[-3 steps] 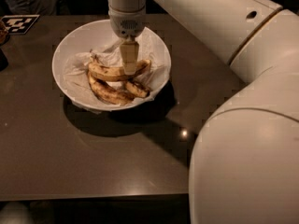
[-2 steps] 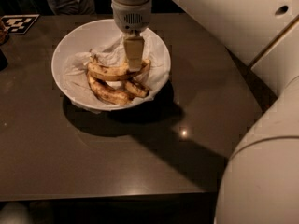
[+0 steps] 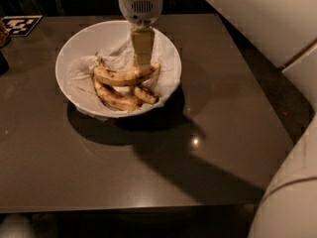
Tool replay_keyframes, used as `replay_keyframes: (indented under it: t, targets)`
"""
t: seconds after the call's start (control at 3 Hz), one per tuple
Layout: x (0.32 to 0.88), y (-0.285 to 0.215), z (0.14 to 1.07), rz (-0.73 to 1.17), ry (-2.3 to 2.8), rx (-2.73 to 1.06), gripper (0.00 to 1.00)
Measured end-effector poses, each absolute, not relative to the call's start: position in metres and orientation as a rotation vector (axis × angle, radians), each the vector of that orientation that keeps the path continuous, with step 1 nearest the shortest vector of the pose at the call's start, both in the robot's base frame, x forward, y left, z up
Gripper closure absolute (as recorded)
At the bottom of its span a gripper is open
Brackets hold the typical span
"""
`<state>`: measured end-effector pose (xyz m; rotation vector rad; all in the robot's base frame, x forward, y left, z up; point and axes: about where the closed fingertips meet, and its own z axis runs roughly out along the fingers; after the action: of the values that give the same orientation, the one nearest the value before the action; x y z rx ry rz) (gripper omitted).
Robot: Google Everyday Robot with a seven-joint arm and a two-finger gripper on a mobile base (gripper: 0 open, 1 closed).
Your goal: Pick banana from white bowl
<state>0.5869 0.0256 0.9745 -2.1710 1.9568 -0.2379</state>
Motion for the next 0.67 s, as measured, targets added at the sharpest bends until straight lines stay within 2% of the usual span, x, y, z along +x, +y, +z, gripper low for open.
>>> replay_keyframes:
  t: [0.33,0.67]
  targets:
    - [0.598,0.035,0.965,-0.239,1.942,-2.224,0.44]
    - [0.611,0.047,0.944,-0.187,1.937,-2.274,0.42]
